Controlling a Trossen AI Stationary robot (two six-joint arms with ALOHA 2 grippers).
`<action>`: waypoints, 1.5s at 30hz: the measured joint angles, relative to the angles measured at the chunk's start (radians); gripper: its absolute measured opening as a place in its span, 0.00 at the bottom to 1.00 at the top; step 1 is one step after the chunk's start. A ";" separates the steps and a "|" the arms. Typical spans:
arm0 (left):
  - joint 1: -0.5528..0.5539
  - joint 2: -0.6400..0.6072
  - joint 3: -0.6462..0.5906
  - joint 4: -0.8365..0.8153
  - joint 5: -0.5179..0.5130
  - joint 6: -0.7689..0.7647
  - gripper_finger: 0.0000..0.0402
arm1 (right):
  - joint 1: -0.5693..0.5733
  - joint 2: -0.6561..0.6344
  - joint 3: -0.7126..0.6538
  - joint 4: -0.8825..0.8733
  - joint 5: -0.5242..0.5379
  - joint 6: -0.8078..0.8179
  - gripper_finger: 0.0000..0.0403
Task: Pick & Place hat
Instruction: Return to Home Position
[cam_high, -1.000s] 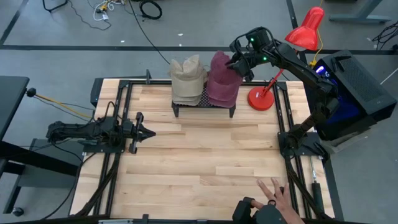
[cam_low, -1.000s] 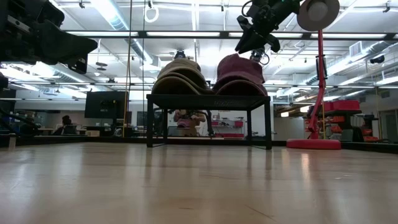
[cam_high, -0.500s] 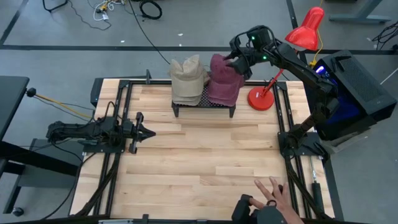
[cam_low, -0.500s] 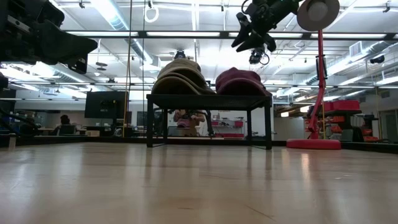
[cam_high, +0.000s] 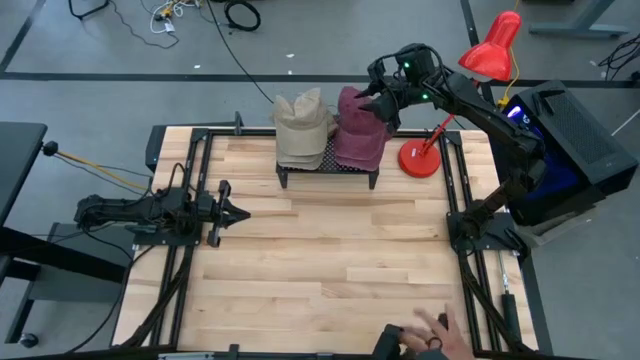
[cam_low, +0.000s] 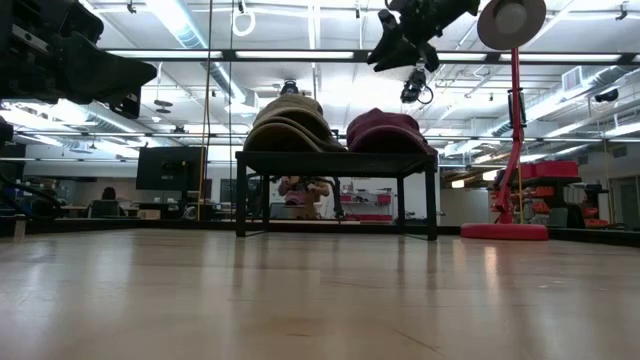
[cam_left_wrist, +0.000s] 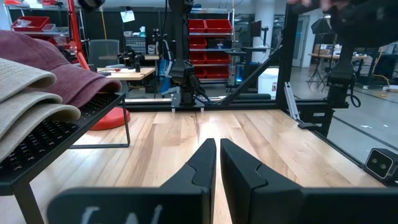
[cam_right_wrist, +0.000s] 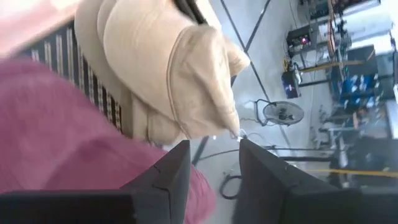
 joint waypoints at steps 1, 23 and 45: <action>0.000 0.000 0.000 0.000 0.000 0.000 0.07 | 0.009 -0.006 0.000 0.000 0.000 0.043 0.35; 0.000 0.000 0.000 0.000 0.000 0.000 0.07 | 0.431 -0.097 -0.211 0.291 0.044 0.942 0.35; 0.000 0.000 0.000 0.001 0.000 0.000 0.07 | 0.673 -0.504 -1.027 0.899 0.296 1.085 0.01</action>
